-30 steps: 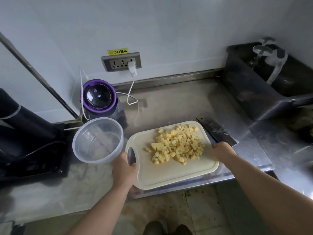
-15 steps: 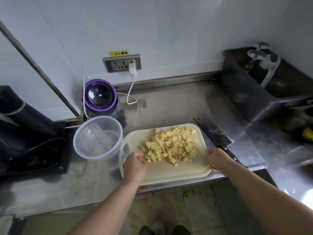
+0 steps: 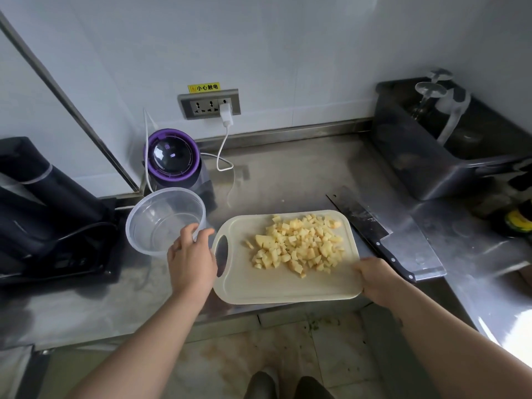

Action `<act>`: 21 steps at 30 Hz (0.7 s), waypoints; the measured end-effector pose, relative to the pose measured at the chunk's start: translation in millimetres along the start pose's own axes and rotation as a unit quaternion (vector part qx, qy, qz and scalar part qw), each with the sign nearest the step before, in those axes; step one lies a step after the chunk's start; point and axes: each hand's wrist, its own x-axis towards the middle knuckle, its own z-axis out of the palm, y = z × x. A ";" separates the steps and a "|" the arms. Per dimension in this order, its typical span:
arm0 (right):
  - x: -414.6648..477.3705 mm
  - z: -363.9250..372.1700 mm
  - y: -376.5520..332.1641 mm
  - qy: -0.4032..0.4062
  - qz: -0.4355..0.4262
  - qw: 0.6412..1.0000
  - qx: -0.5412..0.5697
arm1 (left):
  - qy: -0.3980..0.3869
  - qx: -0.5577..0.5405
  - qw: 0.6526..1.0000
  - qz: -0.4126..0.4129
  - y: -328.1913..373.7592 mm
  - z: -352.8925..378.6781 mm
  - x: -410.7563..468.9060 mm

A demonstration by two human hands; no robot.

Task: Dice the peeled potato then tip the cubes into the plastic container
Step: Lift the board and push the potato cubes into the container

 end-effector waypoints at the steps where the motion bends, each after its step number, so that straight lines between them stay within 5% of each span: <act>1: -3.7 0.4 0.9 -0.016 0.003 1.000 0.025 | -0.004 -0.001 1.000 -0.002 0.7 -0.3 0.8; 9: -19.0 3.2 0.9 -0.066 -0.046 0.987 0.140 | -0.034 -0.003 0.999 -0.003 3.6 -8.6 1.4; 21: -42.1 -33.2 -4.4 0.001 -0.125 0.957 0.260 | -0.056 -0.040 0.997 0.018 17.8 -6.3 -11.3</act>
